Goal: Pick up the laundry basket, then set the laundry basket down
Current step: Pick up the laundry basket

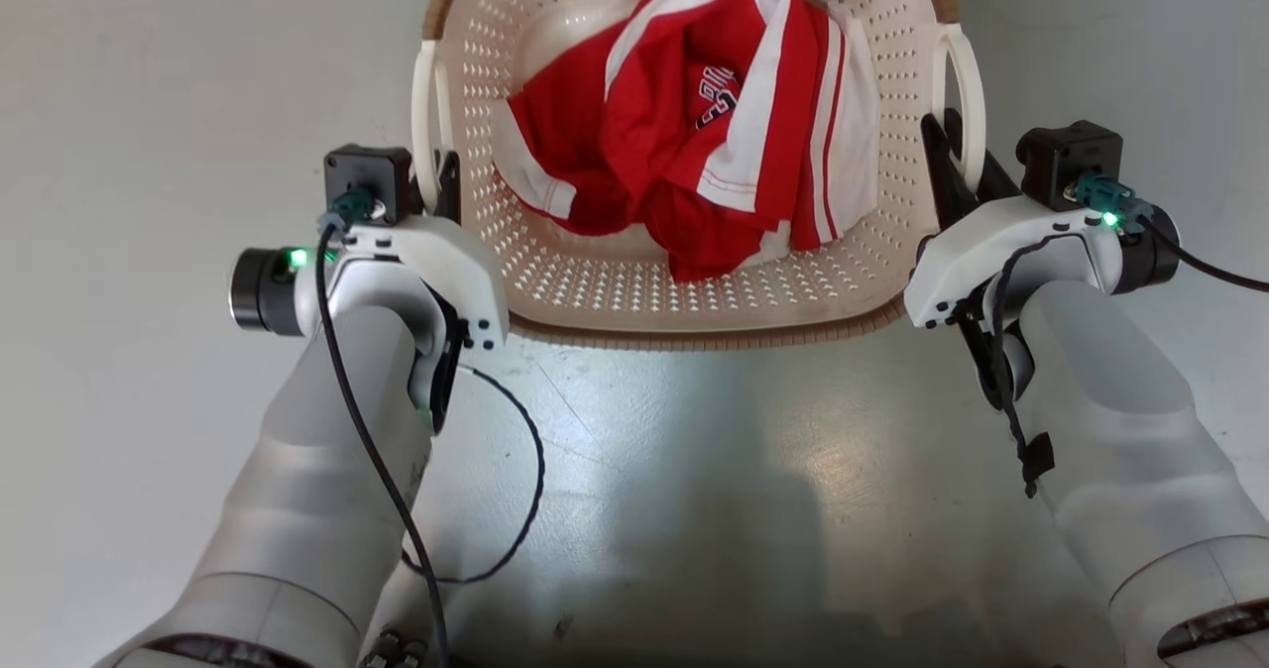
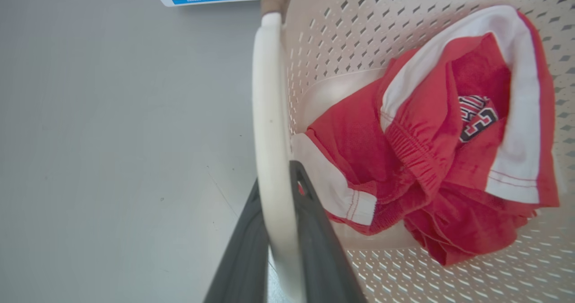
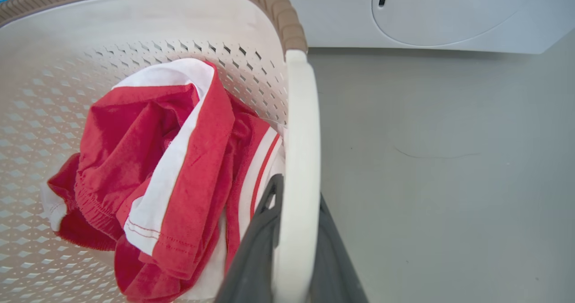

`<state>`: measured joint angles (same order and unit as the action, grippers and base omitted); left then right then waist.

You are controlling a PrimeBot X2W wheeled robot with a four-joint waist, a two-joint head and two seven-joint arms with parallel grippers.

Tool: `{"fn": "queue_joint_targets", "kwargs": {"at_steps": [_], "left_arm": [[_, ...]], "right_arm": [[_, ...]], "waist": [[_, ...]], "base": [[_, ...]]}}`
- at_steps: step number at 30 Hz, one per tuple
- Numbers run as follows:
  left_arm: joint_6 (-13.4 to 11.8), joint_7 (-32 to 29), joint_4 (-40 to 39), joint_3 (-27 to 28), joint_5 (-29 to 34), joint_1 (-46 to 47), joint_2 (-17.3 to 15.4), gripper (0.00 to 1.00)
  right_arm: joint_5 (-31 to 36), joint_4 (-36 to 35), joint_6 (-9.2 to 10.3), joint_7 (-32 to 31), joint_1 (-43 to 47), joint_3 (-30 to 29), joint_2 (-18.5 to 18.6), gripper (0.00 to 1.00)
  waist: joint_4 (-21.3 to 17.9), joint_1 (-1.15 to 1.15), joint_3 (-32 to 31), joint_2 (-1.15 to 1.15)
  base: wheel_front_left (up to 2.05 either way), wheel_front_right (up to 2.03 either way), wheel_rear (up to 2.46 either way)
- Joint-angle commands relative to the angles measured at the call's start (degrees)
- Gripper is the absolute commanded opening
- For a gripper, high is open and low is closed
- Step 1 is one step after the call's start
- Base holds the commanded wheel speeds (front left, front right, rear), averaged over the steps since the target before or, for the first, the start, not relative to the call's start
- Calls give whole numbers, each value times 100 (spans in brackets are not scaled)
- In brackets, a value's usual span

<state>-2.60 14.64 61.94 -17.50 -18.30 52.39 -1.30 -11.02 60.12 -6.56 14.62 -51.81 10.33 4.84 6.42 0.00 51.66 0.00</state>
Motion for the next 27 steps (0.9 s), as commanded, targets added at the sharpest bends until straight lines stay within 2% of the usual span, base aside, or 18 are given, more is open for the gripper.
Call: {"fn": "queue_joint_targets", "kwargs": {"at_steps": [1, 15, 27], "left_arm": [[-55, 36, -107, 15, -42, -233, -158, 0], [-277, 36, -84, -315, -629, -779, -158, 0], [-391, 36, 130, -730, -1070, -1780, -158, 0]], "right_arm": [[124, -29, -92, 38, 211, 114, -196, 0], [-62, 539, -92, 38, 533, 174, -196, 0], [-865, 961, -92, 29, 1334, 918, -196, 0]], "waist": [[-7, 0, -69, 0], [-191, 0, -1129, 0], [-315, 0, -2561, 0]], "base": [[0, 0, 0], [0, 0, 0], [0, 0, 0]]}}
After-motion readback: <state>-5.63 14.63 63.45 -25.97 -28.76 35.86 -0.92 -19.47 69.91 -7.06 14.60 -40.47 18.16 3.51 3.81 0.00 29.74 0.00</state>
